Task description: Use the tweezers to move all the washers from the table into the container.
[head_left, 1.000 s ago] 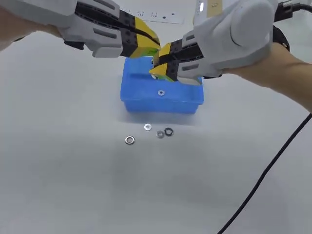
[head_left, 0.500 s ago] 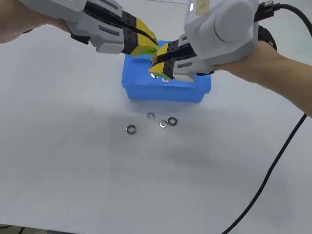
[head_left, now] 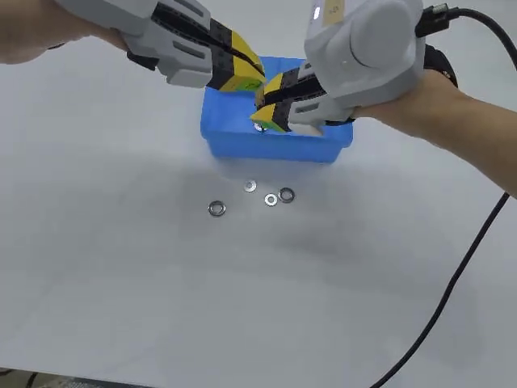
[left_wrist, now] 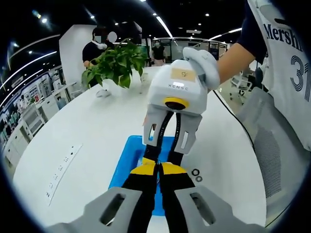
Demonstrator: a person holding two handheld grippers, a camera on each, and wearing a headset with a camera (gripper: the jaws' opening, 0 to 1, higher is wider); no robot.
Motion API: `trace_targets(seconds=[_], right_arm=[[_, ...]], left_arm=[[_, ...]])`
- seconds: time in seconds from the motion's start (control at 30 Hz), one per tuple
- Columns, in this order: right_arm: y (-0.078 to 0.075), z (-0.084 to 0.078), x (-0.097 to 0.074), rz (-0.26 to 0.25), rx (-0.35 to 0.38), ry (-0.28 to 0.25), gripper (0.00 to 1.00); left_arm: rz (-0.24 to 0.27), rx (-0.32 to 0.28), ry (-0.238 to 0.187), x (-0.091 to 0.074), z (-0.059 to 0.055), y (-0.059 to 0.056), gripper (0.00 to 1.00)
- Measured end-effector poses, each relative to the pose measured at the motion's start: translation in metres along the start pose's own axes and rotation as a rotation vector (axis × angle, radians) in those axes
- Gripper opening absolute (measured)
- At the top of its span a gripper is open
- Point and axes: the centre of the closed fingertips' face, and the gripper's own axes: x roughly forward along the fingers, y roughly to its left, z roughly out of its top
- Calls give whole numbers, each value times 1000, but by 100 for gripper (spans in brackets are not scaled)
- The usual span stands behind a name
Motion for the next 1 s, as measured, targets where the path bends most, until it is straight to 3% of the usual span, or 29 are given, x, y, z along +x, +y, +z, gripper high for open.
trace_targets(seconds=[0.23,0.43,0.77,1.0], right_arm=[[5,5,-7,-5,-9,-14,11],[7,16,-19,-22,-31,-36,11],[17,38,-50,-77,-61,-76,11],[26,42,-63,-101,-95,-84,11]], left_arm=[[6,21,-2,-4,6,-4,5],[16,47,-17,-13,19,-10,5],[46,111,-39,-29,47,-27,5],[52,149,-47,-35,62,-46,5]])
